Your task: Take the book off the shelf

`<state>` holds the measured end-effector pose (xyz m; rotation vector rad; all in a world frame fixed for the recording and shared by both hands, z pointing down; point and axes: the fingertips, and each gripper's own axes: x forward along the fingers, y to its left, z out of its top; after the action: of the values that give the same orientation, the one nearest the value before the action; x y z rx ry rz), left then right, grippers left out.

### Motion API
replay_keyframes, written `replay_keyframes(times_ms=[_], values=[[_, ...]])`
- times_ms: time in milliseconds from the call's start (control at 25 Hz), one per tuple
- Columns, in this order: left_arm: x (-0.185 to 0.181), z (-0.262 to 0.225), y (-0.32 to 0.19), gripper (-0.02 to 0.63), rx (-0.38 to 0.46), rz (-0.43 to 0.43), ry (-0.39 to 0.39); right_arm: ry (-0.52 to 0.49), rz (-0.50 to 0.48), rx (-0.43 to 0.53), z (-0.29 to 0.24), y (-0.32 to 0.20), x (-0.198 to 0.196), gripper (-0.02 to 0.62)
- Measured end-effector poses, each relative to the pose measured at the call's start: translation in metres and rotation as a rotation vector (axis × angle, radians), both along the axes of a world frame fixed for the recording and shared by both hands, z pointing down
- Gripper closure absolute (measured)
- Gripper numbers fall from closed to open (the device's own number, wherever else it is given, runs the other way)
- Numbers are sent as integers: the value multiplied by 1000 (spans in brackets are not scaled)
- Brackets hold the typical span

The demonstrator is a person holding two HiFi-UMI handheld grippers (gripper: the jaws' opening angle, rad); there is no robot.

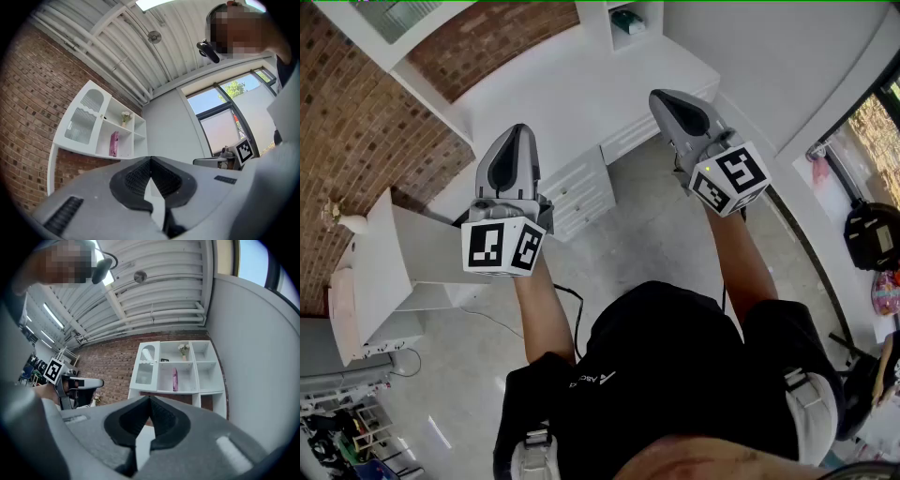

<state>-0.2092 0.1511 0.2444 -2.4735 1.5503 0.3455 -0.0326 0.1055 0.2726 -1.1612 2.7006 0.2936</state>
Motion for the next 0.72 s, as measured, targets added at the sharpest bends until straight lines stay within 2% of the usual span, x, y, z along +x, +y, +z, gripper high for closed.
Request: replay_keyframes(times_ms=[400,720], values=[[-28,-12,-29,607,62,-2,26,25,32,14,0,-5,-32,594],[-43,-16,-96,607,65,-41,46,32,54,8,2,-51,-39,594]])
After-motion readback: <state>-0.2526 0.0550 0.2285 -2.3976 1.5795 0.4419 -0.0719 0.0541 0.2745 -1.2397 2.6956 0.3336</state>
